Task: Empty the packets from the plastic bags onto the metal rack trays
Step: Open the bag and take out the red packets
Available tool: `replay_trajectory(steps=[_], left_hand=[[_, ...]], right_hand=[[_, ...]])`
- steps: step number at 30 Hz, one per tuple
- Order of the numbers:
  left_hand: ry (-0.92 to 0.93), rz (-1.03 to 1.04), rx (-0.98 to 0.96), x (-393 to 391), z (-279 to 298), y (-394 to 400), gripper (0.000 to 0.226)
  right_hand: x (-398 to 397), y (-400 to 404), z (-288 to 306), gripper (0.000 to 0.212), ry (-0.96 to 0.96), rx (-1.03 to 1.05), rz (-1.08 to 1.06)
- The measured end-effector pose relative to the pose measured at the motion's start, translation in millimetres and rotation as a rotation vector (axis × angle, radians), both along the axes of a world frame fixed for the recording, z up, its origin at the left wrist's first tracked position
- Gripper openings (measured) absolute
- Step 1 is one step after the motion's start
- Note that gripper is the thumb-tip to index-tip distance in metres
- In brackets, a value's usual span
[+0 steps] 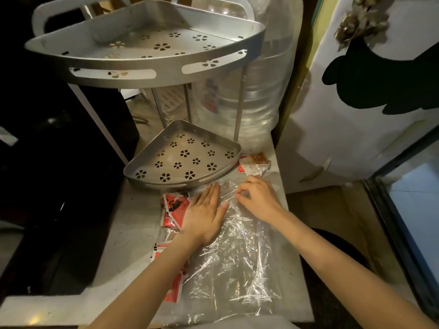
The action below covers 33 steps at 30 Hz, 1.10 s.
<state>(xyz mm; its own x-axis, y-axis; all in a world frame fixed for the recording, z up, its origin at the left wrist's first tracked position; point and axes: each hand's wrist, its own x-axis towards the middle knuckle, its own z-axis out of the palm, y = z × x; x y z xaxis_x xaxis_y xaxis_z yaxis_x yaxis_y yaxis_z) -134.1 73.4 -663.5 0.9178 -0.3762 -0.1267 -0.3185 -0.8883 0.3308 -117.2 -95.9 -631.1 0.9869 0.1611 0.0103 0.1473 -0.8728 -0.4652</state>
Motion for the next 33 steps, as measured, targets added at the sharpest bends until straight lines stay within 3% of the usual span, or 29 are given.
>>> replay_trajectory(steps=[4,10,14,19,24,29,33], left_hand=[[0.005,0.004,-0.044,0.8,0.3,0.9,0.080],[0.018,-0.007,-0.178,3.2,3.6,5.8,0.096],[-0.008,-0.029,-0.158,3.6,3.4,6.9,0.076],[-0.054,-0.037,-0.111,2.5,5.2,5.9,0.072],[-0.270,-0.158,-0.179,-19.2,27.2,4.6,0.047],[-0.028,-0.151,-0.217,-79.5,25.5,-6.2,0.062],[0.026,-0.141,-0.224,-92.0,13.4,-7.0,0.055]], right_hand=[[-3.3,-15.4,-0.6,0.018,-0.004,0.123,-0.012],[-14.3,-36.4,5.9,0.014,0.115,0.519,-0.135],[-17.1,-59.3,9.4,0.014,0.148,0.687,-0.268],[-23.5,-66.4,7.1,0.013,0.206,0.843,-0.367],[-25.3,-60.2,0.9,0.024,0.207,0.881,-0.390],[-31.6,-50.2,5.1,0.021,0.224,1.014,-0.402],[-50.6,-34.7,10.9,0.047,0.252,1.174,-0.517]])
